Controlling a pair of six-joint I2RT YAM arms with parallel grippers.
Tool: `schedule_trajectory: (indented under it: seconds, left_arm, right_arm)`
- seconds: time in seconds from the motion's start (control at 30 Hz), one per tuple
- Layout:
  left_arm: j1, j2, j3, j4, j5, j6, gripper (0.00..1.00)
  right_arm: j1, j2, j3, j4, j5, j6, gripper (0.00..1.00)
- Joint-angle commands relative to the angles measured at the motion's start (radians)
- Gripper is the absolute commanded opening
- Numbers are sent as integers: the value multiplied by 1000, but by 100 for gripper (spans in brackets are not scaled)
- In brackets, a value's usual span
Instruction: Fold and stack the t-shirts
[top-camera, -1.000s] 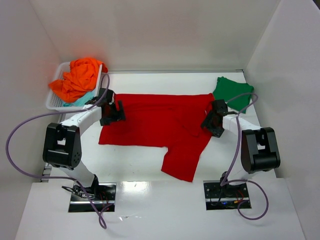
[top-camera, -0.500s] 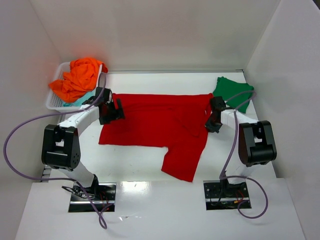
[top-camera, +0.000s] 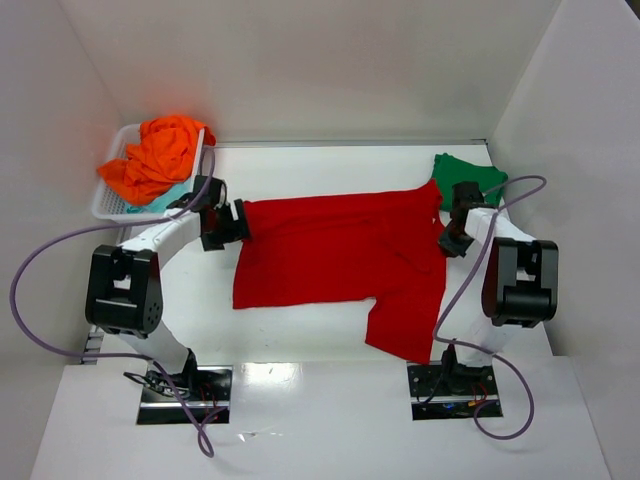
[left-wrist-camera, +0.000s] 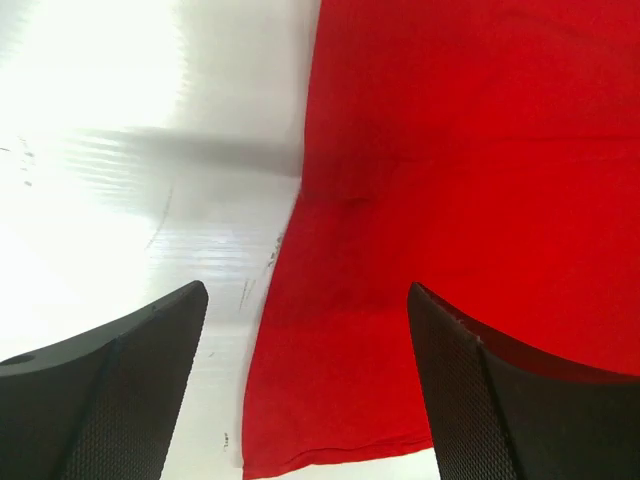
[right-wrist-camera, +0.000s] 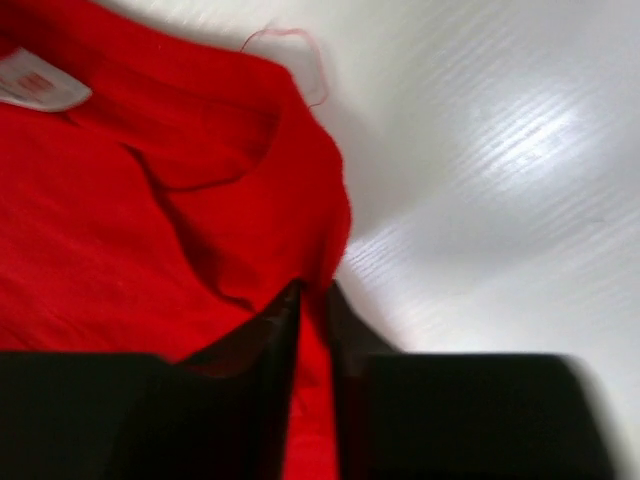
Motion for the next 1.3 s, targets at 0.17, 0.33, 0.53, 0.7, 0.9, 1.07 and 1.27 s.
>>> schedule_trajectory:
  seconds: [0.17,0.33,0.53,0.7,0.9,1.07,1.27]
  left_arm:
    - [-54,-11,-40,-27,29,-31,88]
    - [-72,-56,-70,-49,17,-86,87]
    - [-85,-150,-107,29,101,-117,85]
    - [-118,-122,-14,115,348,-54,85]
    - [-244,19,146,164,443,-25,85]
    - [-335,136,242,224,504,-34,85]
    - [-385,257,350,278,486,-92,85]
  right_arm:
    - [18,-12,65,14,-51,-81,84]
    - [18,-98,114,14,-115,-109,89]
    - [62,-139,119,68,-250,-128,73]
    - [170,-124,97,103,-260,-138,66]
    - [234,-111,27,112,-214,-120,66]
    - [234,-147,-41,112,-201,-100,51]
    - [254,-156,-61,112,-201,-81,39]
